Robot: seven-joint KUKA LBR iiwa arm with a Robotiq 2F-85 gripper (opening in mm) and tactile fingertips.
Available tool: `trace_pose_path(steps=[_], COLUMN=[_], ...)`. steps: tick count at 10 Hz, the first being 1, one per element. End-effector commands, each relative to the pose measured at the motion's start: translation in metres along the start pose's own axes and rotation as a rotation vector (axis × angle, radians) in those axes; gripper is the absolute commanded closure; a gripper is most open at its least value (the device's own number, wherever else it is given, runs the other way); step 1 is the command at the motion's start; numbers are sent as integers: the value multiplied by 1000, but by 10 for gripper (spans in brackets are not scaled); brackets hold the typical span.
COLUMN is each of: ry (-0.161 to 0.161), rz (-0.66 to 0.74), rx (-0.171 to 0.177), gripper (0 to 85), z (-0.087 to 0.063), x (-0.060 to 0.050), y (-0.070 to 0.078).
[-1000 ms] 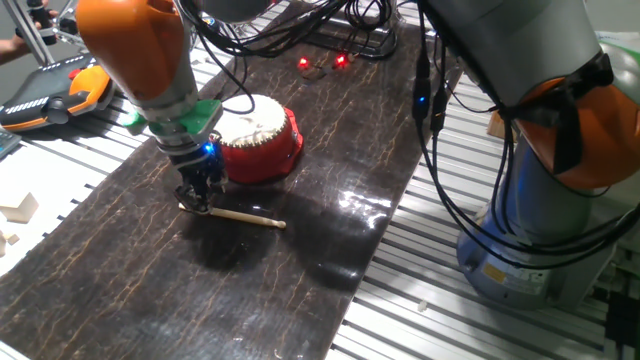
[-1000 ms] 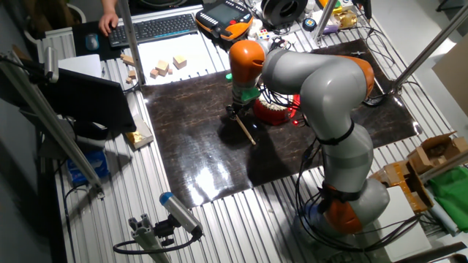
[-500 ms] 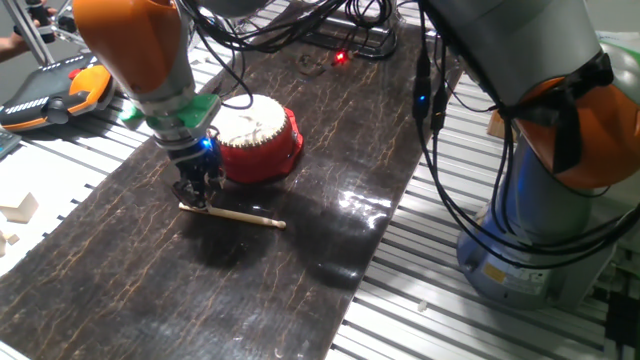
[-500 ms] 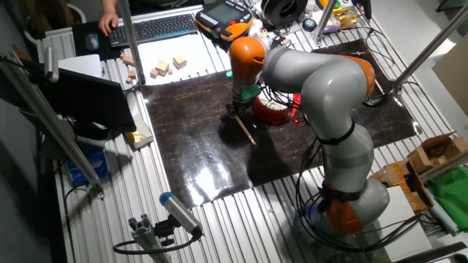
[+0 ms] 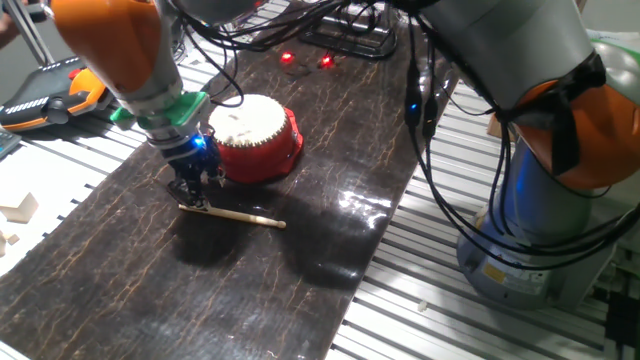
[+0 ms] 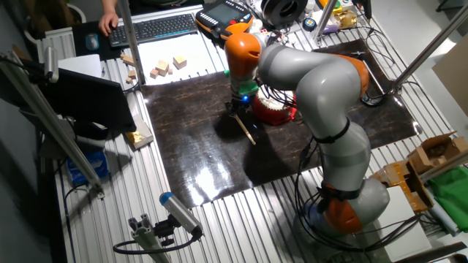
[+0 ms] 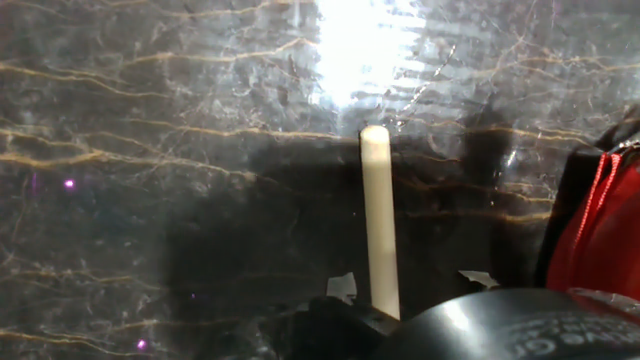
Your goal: Play the drum
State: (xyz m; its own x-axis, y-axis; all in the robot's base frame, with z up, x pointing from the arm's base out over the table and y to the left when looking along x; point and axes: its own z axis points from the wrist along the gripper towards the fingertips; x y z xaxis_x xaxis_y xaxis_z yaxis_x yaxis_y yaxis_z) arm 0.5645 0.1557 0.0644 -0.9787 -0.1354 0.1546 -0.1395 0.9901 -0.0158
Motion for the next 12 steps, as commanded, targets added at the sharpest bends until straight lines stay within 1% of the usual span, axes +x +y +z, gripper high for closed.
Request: trace_pose_path(steps=[1,3,5,6,8,10,12], ry=[-5,-26,-31,-31,2,-7,-12], rz=[2,1,-1,1,1,1,1], rx=[-4,-21,-25,-30,-31,-39,-42], gripper=[317,313,313,313,313,313,317], z=[0,2,10,12,14,21,22], x=[0,-1,-6,-7,-7,-8,-8], y=[0,0,-1,-1,0,2,4])
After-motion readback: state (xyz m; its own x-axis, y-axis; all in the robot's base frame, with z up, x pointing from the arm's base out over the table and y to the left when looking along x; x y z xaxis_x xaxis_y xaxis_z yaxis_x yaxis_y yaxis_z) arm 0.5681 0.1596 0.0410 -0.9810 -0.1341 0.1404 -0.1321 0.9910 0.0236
